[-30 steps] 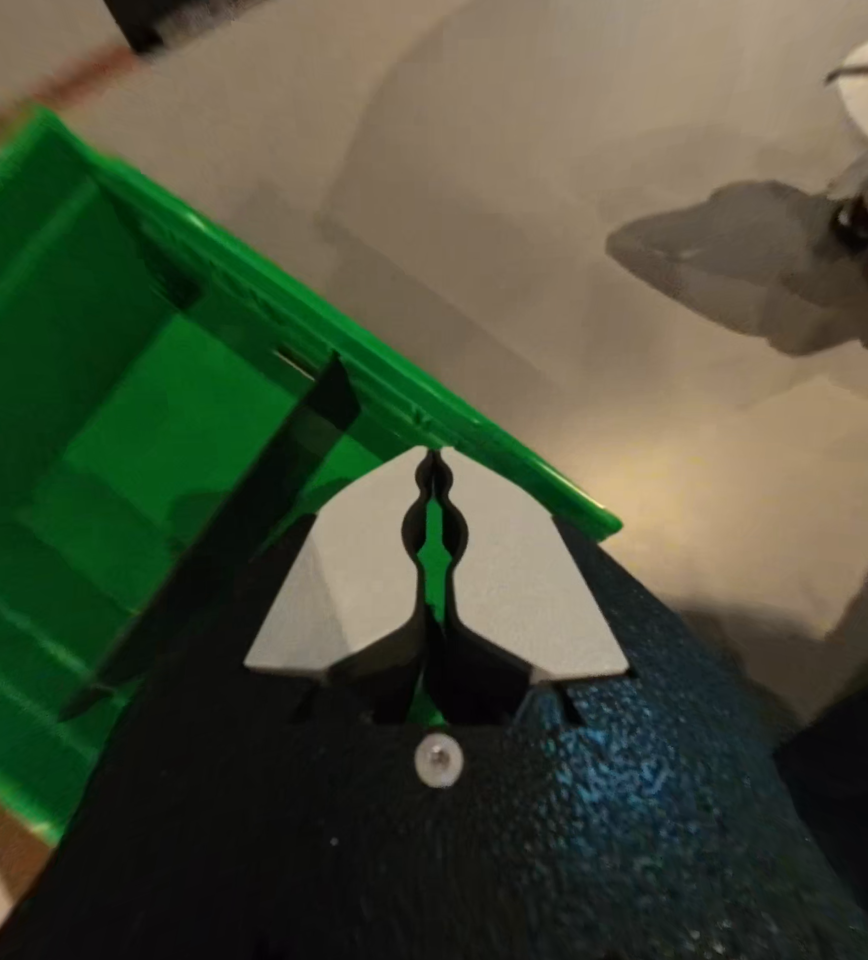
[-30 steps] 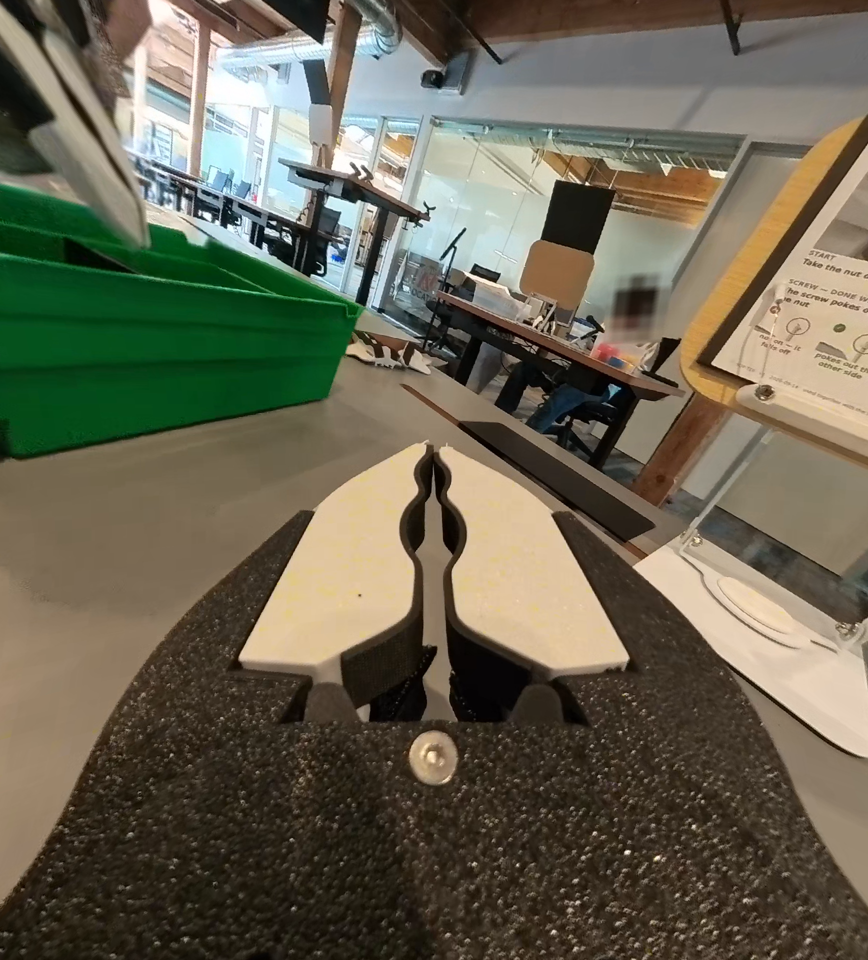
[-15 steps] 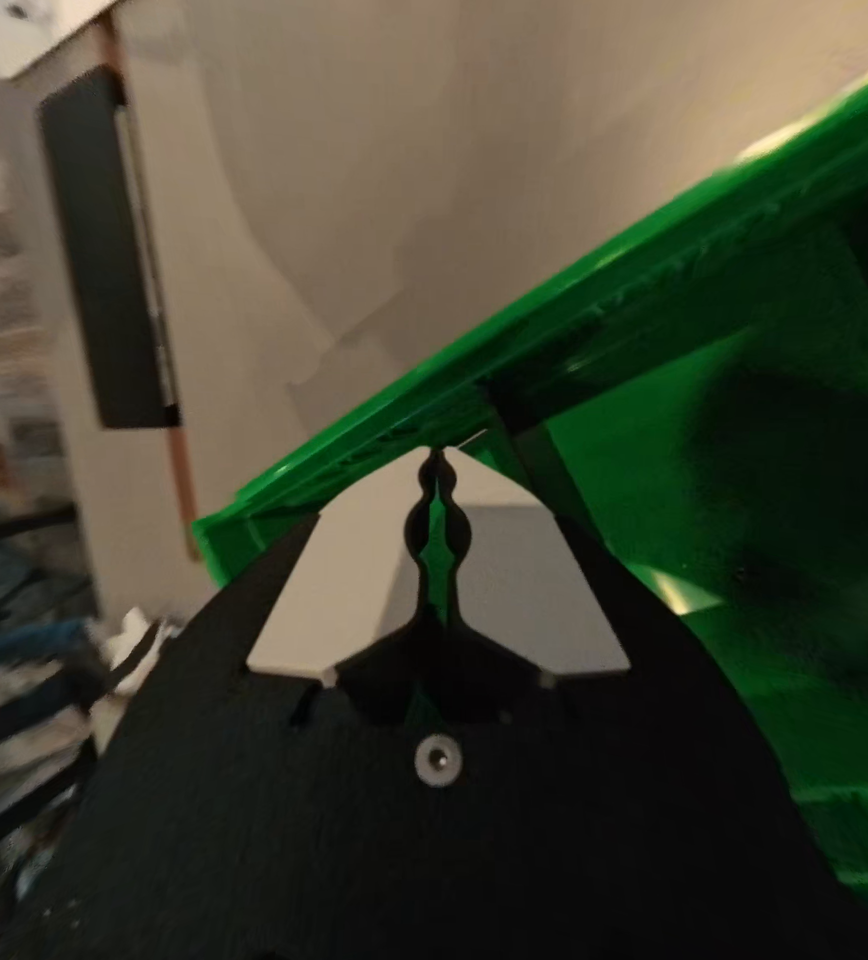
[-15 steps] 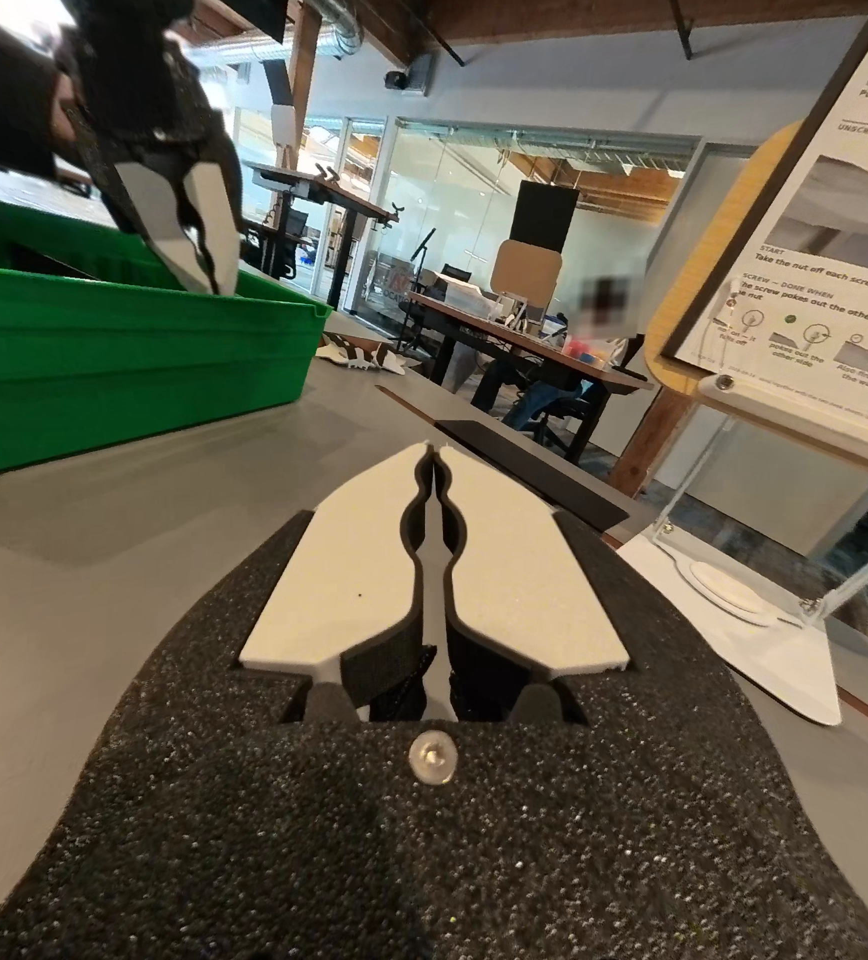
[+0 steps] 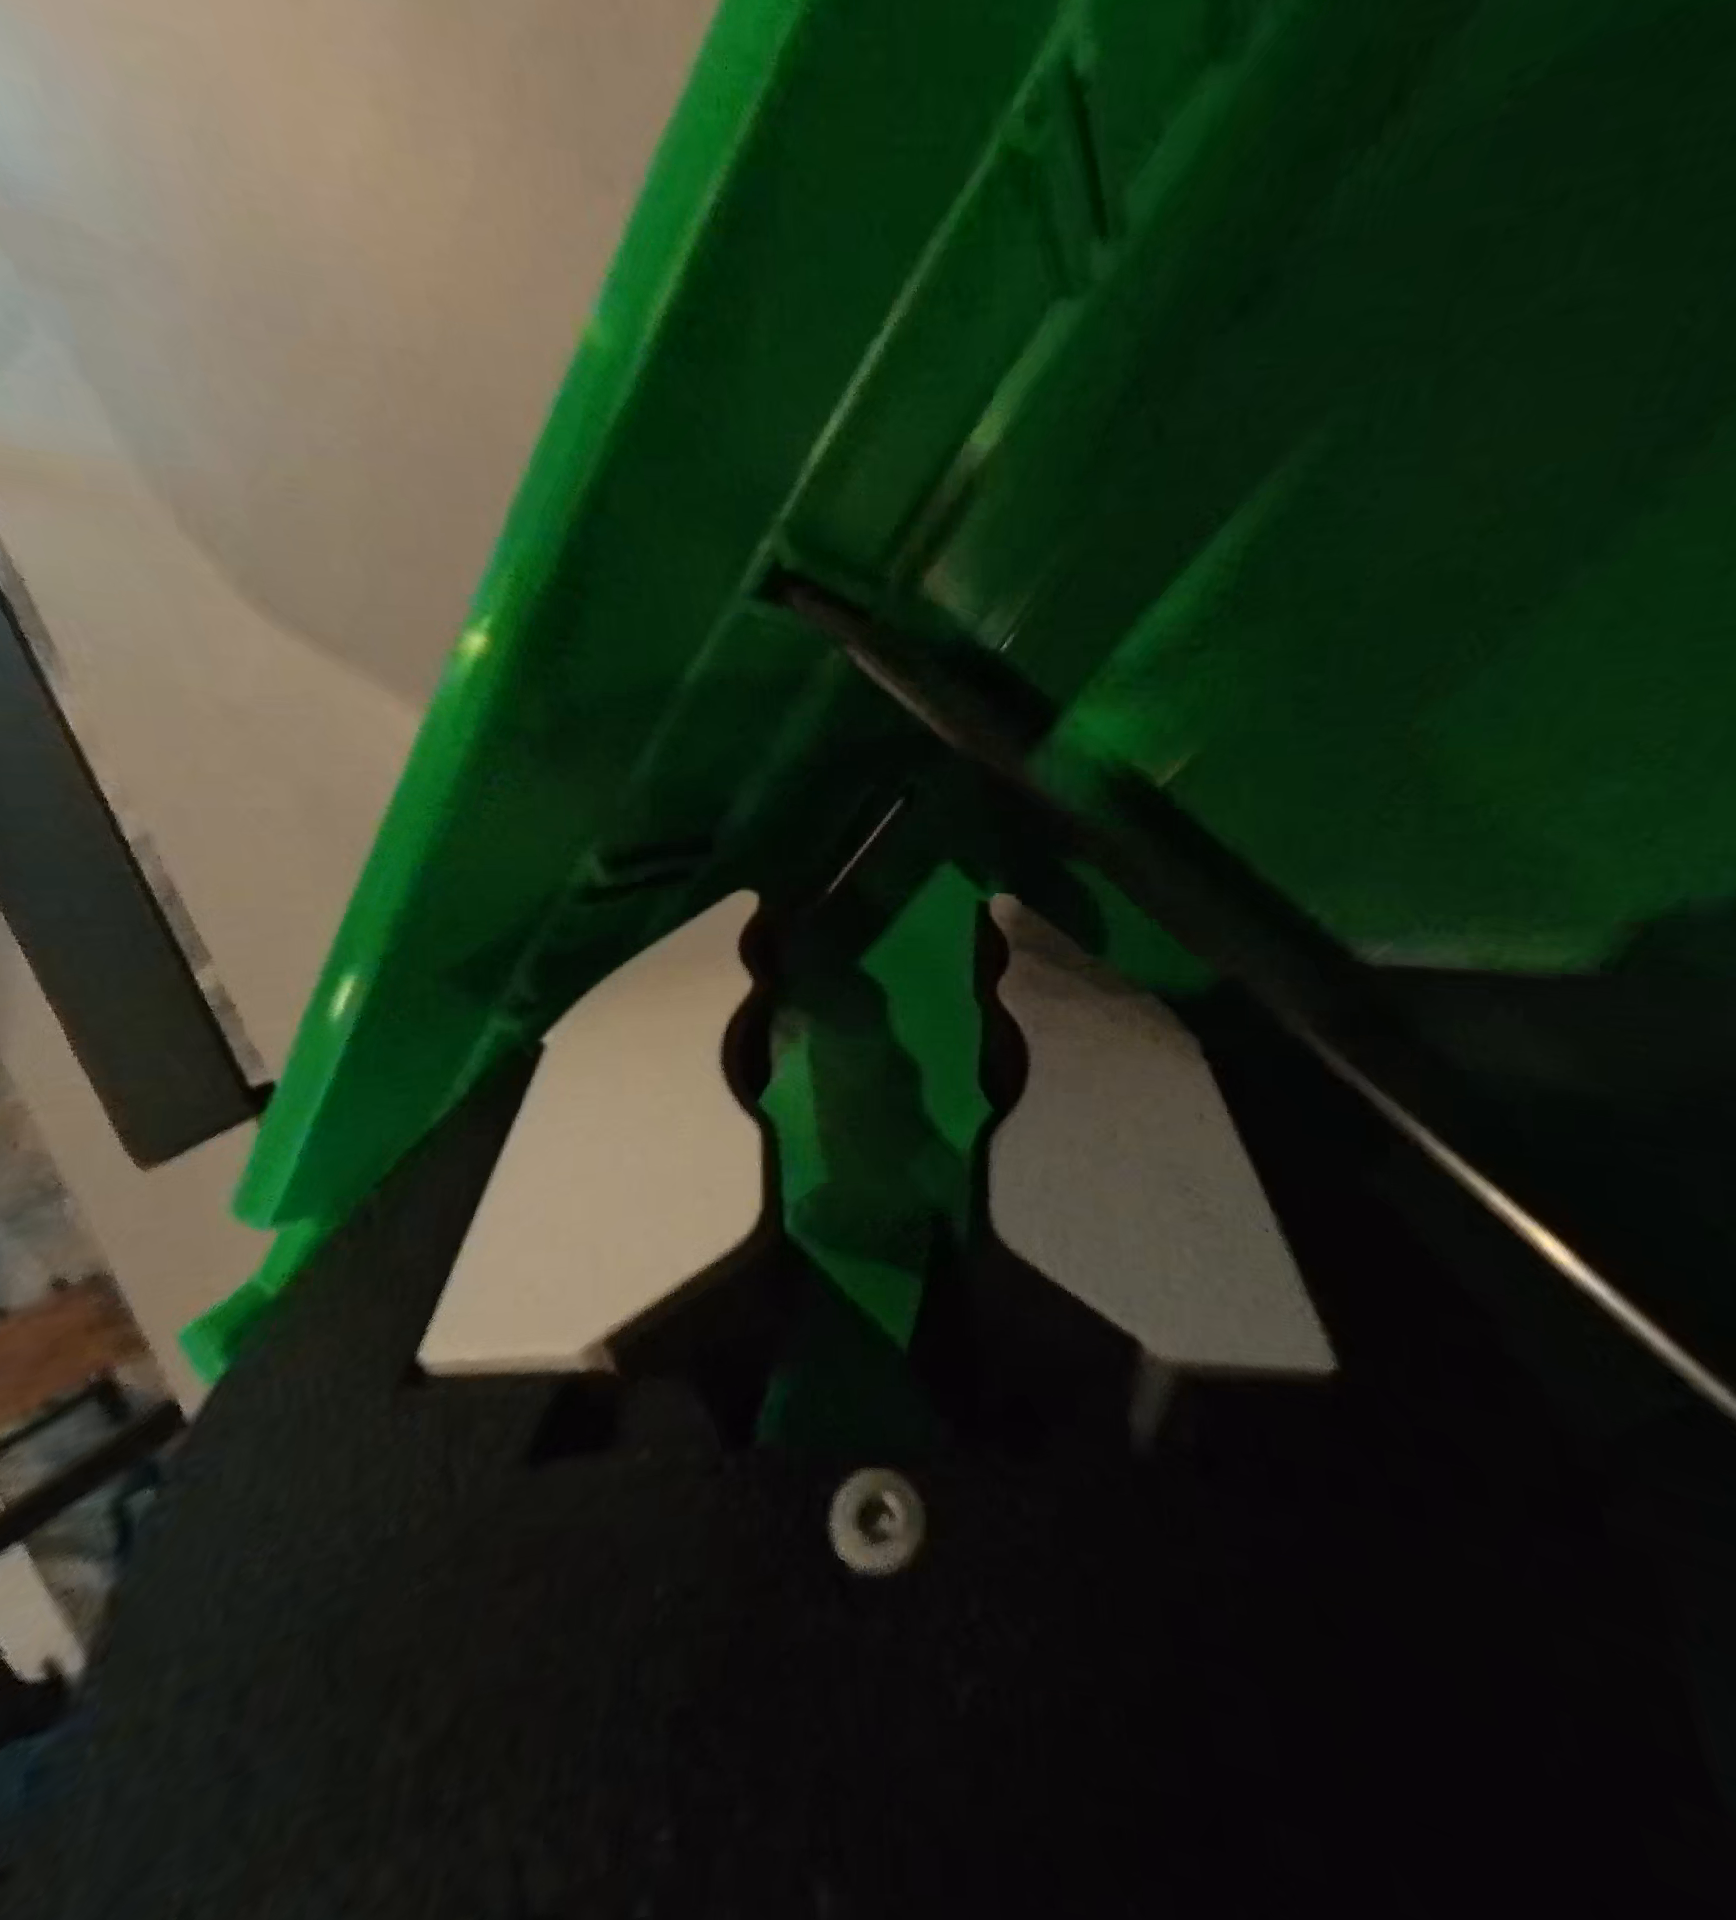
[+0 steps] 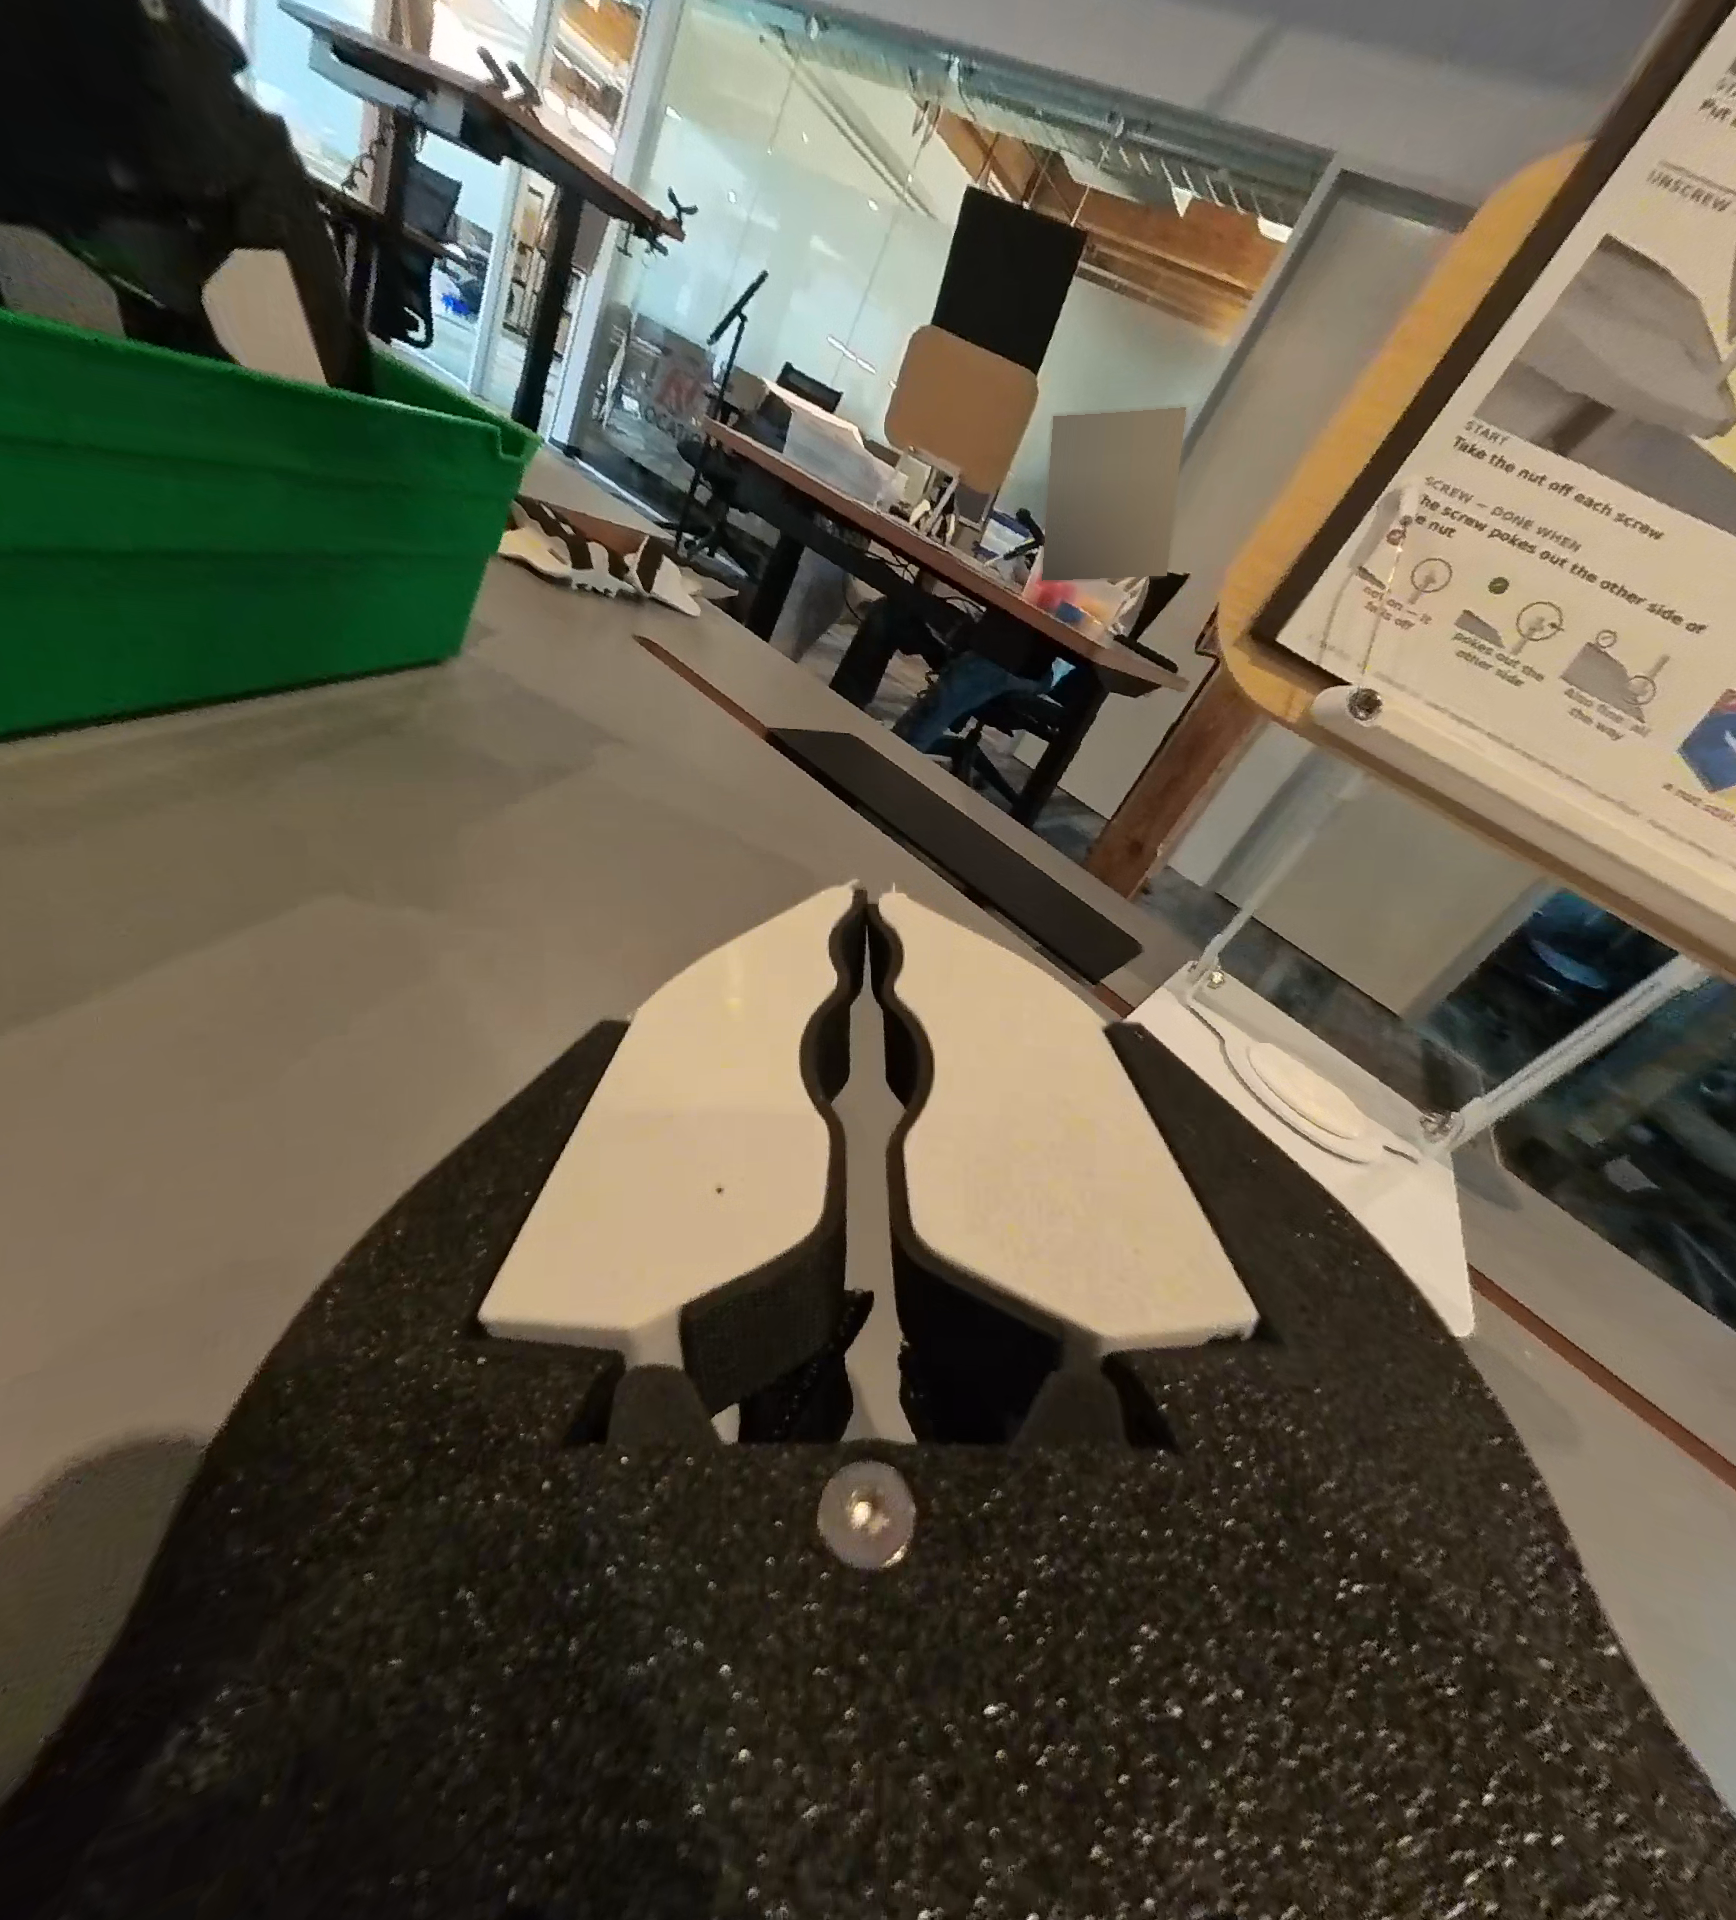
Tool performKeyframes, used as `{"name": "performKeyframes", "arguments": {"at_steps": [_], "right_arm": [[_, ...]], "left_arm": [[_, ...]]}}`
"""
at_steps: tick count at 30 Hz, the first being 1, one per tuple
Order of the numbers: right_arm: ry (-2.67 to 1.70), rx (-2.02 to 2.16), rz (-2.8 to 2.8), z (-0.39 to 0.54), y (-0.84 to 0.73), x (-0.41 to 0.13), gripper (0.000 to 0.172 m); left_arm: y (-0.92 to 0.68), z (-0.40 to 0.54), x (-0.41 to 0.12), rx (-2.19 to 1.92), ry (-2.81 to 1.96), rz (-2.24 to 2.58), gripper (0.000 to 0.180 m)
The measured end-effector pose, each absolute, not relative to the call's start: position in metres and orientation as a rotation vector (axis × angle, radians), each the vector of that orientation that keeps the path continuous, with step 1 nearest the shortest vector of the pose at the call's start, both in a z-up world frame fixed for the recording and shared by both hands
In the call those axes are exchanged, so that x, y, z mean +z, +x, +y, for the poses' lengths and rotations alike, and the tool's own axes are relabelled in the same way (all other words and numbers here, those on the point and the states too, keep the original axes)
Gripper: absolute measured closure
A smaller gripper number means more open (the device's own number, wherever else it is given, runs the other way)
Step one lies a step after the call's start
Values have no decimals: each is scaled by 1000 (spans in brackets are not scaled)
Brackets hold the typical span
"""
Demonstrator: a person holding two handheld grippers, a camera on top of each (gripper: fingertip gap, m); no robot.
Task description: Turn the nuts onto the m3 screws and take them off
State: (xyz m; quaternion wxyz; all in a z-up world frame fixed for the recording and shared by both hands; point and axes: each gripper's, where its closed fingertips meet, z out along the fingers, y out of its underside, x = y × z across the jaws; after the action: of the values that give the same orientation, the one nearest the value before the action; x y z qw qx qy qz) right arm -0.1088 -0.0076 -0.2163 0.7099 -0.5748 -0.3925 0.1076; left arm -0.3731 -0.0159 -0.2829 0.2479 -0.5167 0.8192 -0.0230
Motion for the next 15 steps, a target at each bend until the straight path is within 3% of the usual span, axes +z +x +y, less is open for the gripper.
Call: {"name": "performKeyframes", "arguments": {"at_steps": [9, 15], "right_arm": [[-1287, 196, -879, -5, -108, -219, 172], [-1286, 198, -882, -6, -108, -219, 172]], "left_arm": [[-376, -12, -298, 48, -1247, 2432, 150], [-369, -2, -293, 122, -1176, 2390, 180]]}}
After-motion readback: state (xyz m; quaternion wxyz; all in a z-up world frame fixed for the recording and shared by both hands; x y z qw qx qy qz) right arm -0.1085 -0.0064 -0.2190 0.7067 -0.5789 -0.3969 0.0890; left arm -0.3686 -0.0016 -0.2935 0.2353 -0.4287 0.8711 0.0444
